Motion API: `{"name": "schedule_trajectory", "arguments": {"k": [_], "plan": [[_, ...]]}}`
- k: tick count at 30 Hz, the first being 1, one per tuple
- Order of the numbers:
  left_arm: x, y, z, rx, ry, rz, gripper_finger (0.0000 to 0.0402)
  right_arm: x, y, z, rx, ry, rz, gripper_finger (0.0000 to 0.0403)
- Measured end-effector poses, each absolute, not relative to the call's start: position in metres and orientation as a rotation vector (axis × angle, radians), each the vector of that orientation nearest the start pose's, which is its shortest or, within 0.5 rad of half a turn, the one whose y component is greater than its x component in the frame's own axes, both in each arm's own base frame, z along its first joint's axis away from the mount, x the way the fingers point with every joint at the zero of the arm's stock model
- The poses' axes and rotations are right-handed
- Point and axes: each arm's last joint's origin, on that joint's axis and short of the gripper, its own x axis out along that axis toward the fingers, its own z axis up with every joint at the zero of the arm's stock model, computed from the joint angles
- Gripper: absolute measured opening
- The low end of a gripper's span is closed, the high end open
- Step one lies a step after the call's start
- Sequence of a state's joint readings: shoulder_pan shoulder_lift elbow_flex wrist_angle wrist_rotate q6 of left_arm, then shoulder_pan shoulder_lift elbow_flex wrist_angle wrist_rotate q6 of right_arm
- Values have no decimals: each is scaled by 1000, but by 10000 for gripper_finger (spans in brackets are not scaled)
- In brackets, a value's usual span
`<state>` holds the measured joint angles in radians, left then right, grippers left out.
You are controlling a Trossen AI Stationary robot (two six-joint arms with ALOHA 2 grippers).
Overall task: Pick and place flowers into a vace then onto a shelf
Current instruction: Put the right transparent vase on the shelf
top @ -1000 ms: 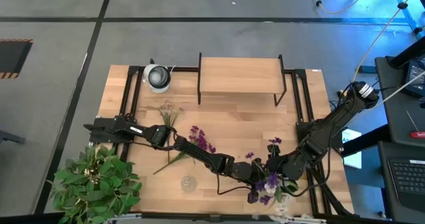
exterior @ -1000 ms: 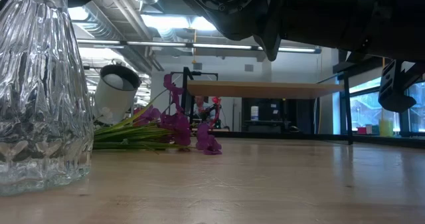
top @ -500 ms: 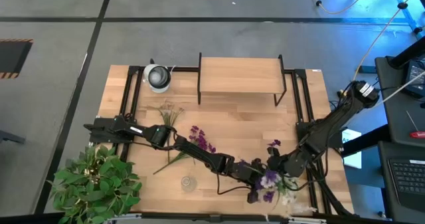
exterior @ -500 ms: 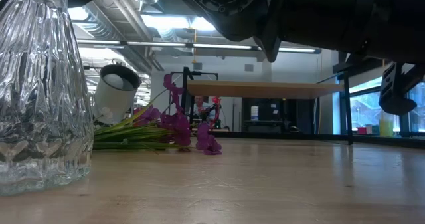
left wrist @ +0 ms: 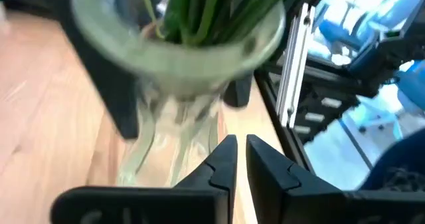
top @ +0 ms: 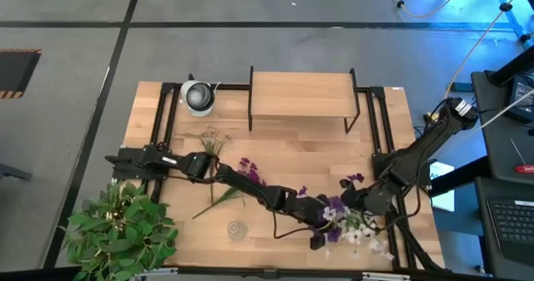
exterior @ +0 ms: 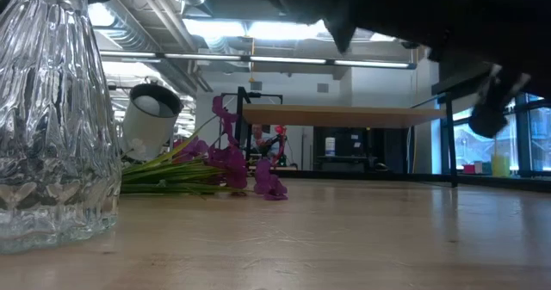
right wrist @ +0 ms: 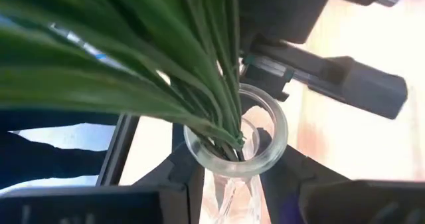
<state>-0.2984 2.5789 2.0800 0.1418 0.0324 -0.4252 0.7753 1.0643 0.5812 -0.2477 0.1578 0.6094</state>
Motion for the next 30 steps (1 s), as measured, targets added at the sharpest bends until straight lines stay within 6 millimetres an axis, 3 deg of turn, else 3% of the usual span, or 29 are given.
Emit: {"name": "schedule_trajectory", "arguments": {"k": [4, 10, 16, 21, 26, 30], "plan": [[545, -162, 161, -344, 527, -239, 45, 147, 135, 224, 228, 752, 334, 109], [528, -148, 179, -264, 724, -194, 61, 135, 119, 272, 225, 636, 241, 109], [514, -143, 210, -195, 773, -235, 64, 122, 92, 320, 208, 478, 39, 109], [504, -125, 237, -125, 788, -246, 54, 117, 71, 351, 191, 386, -169, 109], [487, -108, 261, -108, 836, -311, 44, 115, 53, 370, 159, 338, -338, 109], [463, -99, 270, -118, 866, -323, 41, 104, 34, 382, 187, 340, -463, 109]]}}
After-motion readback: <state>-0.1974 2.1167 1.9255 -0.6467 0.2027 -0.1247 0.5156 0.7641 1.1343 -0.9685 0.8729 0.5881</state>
